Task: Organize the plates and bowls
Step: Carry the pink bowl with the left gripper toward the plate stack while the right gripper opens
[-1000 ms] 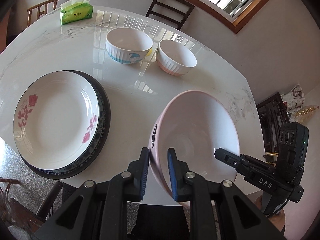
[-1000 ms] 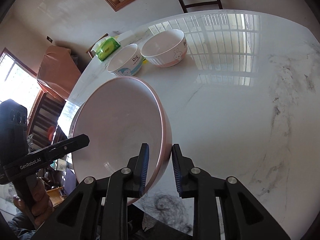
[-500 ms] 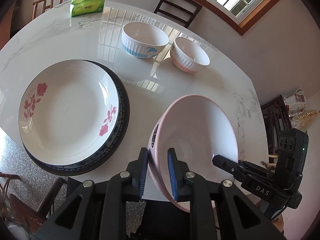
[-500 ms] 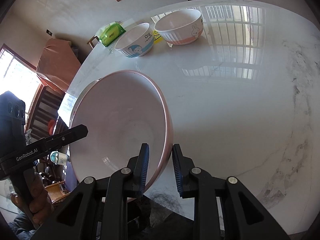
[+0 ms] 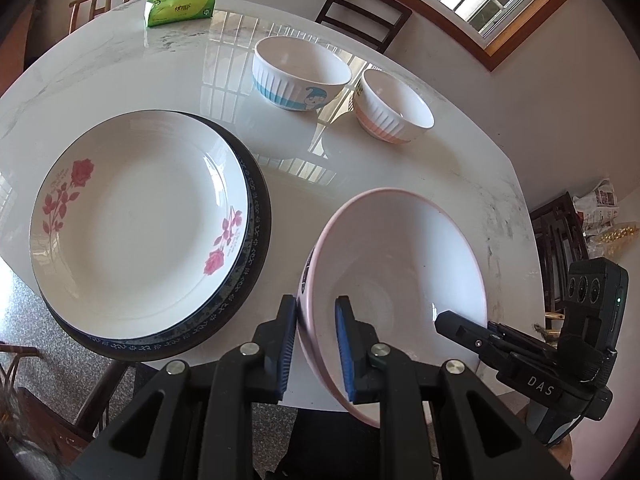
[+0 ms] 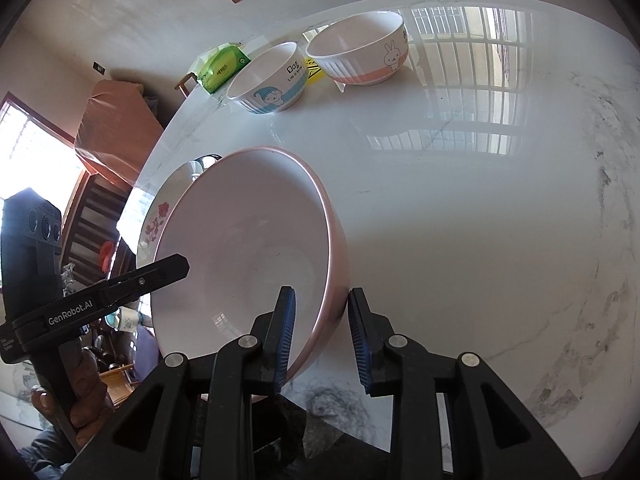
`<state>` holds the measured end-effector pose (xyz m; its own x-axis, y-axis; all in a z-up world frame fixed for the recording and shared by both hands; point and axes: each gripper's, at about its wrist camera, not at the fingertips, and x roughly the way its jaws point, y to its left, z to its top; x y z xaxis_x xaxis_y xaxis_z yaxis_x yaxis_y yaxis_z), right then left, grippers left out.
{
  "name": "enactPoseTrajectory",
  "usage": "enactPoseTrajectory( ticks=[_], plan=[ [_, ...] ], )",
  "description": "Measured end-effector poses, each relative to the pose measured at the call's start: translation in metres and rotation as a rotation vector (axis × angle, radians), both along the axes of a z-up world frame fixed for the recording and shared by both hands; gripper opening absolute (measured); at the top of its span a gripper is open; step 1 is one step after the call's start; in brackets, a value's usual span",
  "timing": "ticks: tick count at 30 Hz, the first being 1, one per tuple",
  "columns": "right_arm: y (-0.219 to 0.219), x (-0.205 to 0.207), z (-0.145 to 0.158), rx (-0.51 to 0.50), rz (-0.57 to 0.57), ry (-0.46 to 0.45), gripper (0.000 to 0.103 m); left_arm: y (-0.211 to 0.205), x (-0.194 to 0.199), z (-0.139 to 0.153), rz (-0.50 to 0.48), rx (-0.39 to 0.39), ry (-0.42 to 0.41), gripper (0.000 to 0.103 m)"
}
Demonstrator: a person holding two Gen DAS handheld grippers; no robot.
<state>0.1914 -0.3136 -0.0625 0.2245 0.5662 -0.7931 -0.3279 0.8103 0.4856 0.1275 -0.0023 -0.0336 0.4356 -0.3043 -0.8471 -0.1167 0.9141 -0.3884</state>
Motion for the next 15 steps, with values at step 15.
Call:
enactPoseTrajectory(
  ticks=[15],
  plan=[
    [-0.009, 0.003, 0.005, 0.084, -0.033, -0.053, 0.065, 0.018, 0.001, 0.014, 0.024, 0.070, -0.094, 0.039]
  ],
)
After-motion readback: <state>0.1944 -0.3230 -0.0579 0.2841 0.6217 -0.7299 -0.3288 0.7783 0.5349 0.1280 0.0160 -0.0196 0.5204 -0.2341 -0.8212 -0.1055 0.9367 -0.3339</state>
